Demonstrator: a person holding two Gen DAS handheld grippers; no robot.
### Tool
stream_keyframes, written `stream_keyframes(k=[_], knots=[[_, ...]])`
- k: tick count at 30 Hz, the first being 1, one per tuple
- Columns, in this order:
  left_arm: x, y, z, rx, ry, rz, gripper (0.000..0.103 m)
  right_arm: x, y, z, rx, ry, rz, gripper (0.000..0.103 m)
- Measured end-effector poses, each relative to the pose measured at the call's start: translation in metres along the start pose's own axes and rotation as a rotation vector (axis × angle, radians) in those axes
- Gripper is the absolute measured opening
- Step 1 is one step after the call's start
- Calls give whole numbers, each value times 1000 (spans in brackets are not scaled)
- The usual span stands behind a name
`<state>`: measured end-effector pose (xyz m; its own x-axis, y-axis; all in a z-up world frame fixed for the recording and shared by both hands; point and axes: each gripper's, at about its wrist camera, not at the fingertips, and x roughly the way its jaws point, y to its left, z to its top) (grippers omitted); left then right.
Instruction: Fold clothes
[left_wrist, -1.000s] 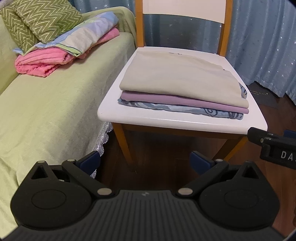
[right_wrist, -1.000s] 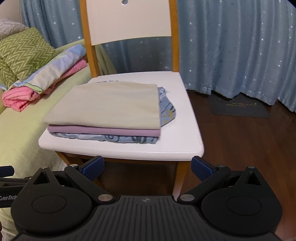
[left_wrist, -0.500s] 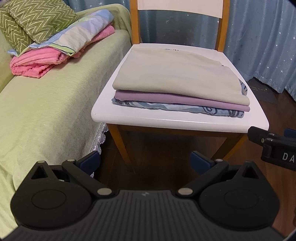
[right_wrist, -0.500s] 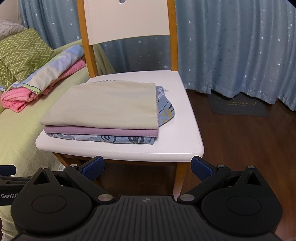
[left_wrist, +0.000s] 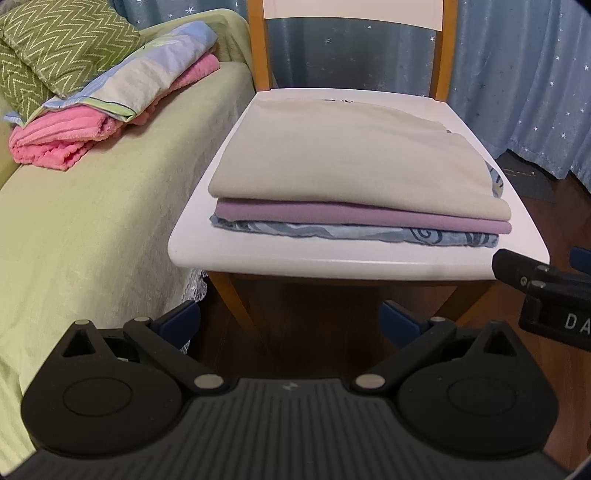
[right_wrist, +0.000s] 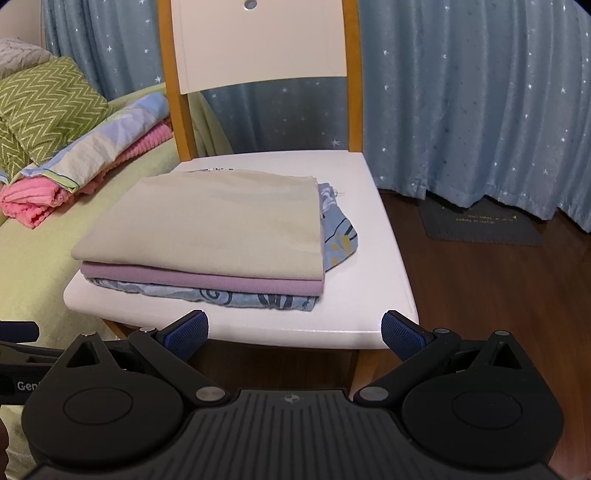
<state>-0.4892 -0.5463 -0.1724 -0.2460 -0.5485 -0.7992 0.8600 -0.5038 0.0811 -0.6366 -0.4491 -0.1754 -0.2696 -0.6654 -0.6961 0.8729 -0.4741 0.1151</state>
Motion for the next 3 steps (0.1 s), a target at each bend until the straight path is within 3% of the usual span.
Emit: stream_keyframes(k=[3], knots=[[5,0,5,3,-3,11,102,5,0,2,-1,2,-4,102]])
